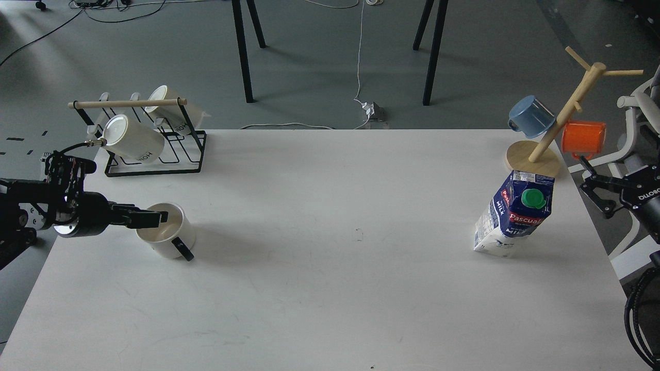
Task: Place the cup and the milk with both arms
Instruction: 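Grasp the white mug rim with the left gripper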
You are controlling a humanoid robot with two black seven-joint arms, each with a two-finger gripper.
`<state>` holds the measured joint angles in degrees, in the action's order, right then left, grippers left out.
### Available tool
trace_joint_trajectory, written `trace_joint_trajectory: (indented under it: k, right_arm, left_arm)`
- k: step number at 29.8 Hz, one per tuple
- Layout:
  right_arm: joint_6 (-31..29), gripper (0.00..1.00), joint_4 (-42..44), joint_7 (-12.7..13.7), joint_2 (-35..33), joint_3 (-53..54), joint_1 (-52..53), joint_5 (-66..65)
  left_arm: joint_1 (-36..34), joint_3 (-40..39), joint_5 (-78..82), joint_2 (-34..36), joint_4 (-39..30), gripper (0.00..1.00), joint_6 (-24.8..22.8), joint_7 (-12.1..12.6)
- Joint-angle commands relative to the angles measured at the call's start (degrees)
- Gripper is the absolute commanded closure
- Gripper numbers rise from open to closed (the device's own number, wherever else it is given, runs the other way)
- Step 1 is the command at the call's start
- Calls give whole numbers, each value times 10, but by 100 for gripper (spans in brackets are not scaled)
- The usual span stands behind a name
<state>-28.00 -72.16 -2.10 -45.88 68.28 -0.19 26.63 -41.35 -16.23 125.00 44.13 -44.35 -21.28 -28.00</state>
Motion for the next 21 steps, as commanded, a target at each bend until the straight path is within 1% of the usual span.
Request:
trace_joint_trajectory:
  k: [1,6,14,17,21]
  right_arm:
    - [0,2,0,0,0,0,-1,0]
    - [0,2,1,0,-1,1,-5,0]
    - [0,2,1,0,0,1,-9,0]
    - [0,2,1,0,0,1,-10,0]
    - [0,2,0,0,0,3,-15,0]
  left_arm:
    - [0,31,0,1,8,26,26,0]
    - [0,59,0,0,16,35,47,0]
    - [0,60,0,-3,24,51,66,0]
    - [0,60,0,-3,24,62,70,0]
    - [0,63,0,-2,23,84,76,0]
